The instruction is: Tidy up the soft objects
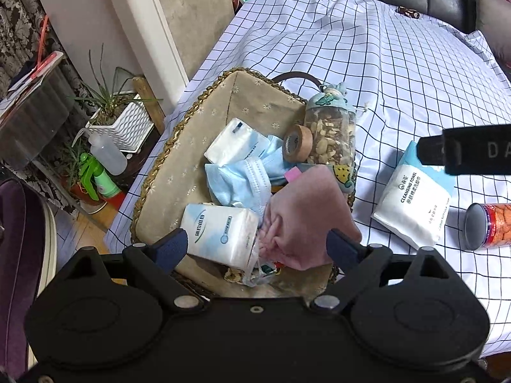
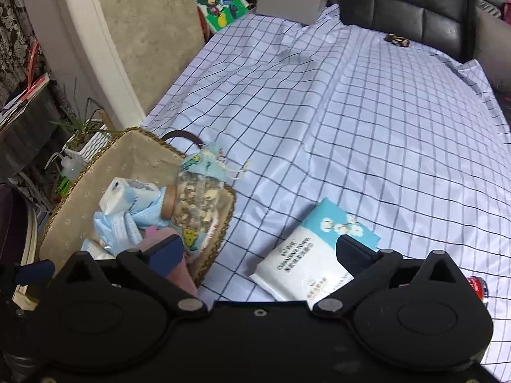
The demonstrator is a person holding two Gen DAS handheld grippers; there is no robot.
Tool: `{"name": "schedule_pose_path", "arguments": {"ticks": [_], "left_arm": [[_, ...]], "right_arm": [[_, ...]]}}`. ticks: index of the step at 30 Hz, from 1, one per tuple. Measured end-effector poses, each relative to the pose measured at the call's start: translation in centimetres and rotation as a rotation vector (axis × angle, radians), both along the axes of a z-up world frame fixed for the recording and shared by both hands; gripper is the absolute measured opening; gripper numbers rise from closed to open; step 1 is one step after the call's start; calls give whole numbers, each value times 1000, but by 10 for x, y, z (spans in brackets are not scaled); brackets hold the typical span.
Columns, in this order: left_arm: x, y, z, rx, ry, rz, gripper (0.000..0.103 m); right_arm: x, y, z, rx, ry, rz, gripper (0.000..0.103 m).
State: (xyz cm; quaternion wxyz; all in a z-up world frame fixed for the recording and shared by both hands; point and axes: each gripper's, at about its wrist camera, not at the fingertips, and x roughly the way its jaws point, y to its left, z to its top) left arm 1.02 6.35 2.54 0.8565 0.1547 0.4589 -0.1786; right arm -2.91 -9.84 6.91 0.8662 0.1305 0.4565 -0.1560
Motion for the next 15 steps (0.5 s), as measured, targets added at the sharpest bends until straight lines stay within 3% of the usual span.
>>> {"name": "schedule_pose_path", "arguments": {"ticks": [15], "left_arm": [[-13,-12,0,0,-8,59,92]], "right_arm": [[-32,-25,-8,3,58,-91,103]]}}
